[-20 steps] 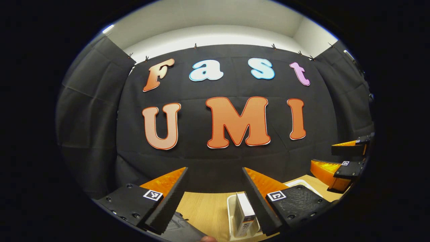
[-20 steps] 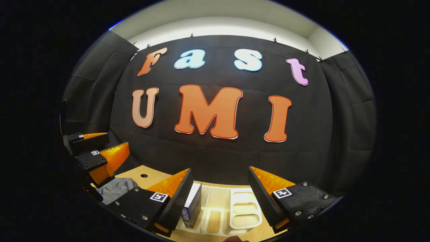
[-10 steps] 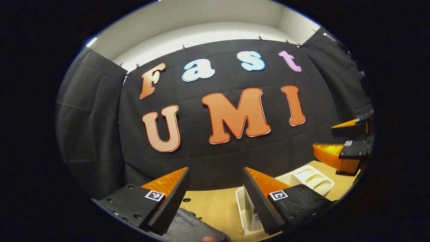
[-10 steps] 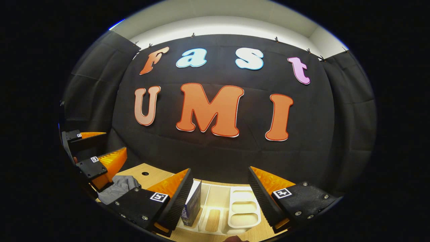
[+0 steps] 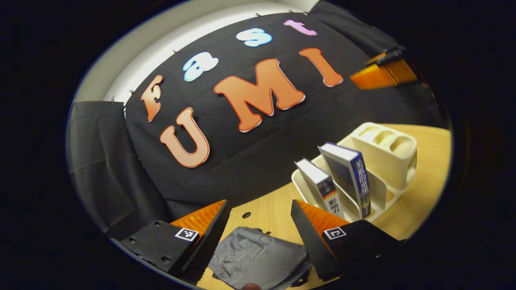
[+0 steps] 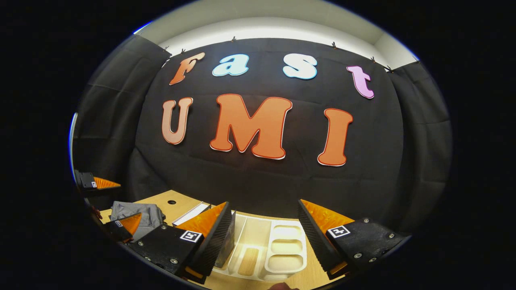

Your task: Open the schoolbag, grab two books from the bookshelf and put them into the schoolbag.

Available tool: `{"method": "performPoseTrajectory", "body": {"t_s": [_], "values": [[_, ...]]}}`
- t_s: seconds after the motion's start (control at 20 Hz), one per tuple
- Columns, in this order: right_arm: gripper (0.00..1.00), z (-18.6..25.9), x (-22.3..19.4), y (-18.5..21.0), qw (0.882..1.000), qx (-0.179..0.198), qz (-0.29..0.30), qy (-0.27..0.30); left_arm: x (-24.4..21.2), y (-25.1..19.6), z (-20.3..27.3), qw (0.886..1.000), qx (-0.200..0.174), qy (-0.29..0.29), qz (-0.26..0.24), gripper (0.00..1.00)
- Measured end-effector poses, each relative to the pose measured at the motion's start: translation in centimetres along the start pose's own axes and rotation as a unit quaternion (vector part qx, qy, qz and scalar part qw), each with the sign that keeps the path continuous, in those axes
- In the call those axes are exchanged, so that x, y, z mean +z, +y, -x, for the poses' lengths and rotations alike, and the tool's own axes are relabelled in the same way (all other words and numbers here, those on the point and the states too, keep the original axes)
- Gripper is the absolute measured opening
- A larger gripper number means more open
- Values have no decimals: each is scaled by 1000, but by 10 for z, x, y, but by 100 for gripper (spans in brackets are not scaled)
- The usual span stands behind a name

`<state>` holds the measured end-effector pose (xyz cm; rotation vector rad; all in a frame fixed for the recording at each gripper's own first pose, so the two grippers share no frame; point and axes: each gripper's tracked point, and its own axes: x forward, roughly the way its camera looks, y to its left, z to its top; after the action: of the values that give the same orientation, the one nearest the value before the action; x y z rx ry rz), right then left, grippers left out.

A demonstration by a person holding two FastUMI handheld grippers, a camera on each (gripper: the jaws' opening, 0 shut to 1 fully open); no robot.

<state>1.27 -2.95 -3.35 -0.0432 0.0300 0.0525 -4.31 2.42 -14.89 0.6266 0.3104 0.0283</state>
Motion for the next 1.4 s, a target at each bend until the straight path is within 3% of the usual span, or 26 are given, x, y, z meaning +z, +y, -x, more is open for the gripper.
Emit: {"method": "performPoseTrajectory", "body": {"t_s": [0.1, 0.4, 0.9, 1.15, 1.4], "values": [[97, -4, -5, -7, 1000, 1, 1, 3, -26, -14, -2, 999, -6, 22, -42, 100], [97, -18, -25, -26, 1000, 5, 6, 16, -96, -41, -2, 988, -16, 103, -114, 96], [97, -29, -42, -44, 1000, 5, 3, 22, -182, -61, 13, 964, -21, 203, -173, 96], [97, -30, -45, -47, 1000, 3, 0, 24, -207, -52, 18, 951, -6, 236, -198, 95], [97, -33, -42, -44, 1000, 0, 3, 25, -196, -34, 8, 952, 8, 216, -217, 94]]}}
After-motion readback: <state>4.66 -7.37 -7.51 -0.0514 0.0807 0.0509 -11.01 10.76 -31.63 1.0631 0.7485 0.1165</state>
